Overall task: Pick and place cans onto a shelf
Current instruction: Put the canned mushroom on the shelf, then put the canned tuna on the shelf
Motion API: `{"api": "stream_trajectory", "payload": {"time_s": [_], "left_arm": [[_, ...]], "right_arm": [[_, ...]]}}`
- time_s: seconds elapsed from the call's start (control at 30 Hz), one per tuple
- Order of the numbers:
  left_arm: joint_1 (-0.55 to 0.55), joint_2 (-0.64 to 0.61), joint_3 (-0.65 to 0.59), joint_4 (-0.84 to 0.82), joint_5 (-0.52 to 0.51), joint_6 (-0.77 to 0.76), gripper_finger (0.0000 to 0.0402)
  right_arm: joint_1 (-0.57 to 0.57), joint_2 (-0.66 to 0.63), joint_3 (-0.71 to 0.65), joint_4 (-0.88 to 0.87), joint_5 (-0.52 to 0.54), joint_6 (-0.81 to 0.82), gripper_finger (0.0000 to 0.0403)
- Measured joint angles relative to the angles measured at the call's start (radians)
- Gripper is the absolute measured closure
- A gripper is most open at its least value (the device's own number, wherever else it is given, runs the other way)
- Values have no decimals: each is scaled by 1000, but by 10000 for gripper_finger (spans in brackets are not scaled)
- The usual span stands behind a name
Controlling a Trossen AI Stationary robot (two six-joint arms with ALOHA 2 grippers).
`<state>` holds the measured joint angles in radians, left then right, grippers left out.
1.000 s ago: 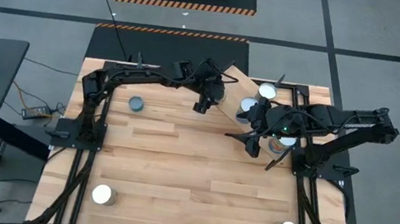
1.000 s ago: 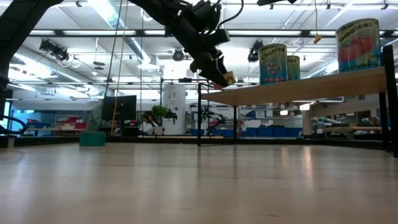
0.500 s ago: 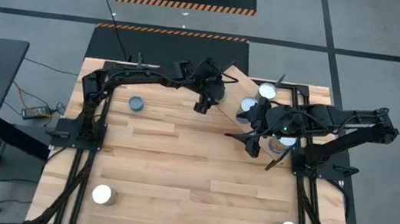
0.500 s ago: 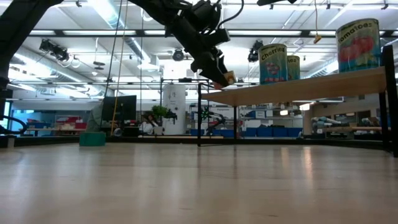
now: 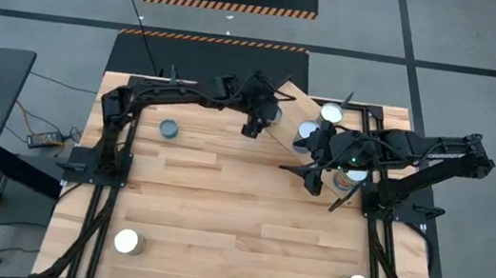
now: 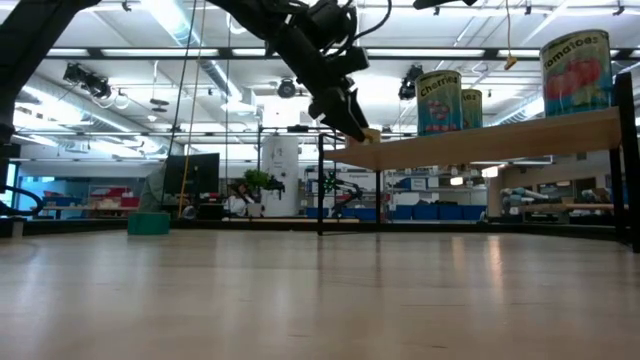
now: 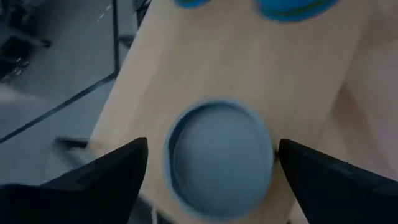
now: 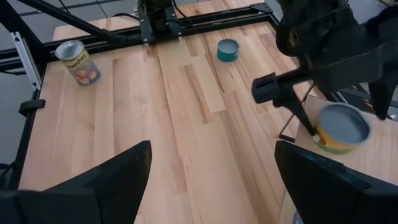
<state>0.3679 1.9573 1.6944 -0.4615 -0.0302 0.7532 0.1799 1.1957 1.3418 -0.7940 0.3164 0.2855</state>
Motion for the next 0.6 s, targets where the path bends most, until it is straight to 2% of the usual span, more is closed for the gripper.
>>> {"api": "stream_trajectory", "payload": {"time_s": [0.1,0.27,0.37,0.5,0.6], "left_arm": [[0,-19,0,-8,-42,-10,34],[-10,-87,0,-107,-48,-91,33],[-21,-149,0,-227,-32,-186,33],[-24,-225,0,-447,42,-331,33],[-25,-272,1,-545,34,-442,33]], "right_arm": [[0,0,0,0,0,0,55],[0,0,0,-1,0,0,55],[0,0,0,-1,0,-5,55],[0,0,0,-2,0,-25,55],[0,0,0,-3,0,-45,55]]}}
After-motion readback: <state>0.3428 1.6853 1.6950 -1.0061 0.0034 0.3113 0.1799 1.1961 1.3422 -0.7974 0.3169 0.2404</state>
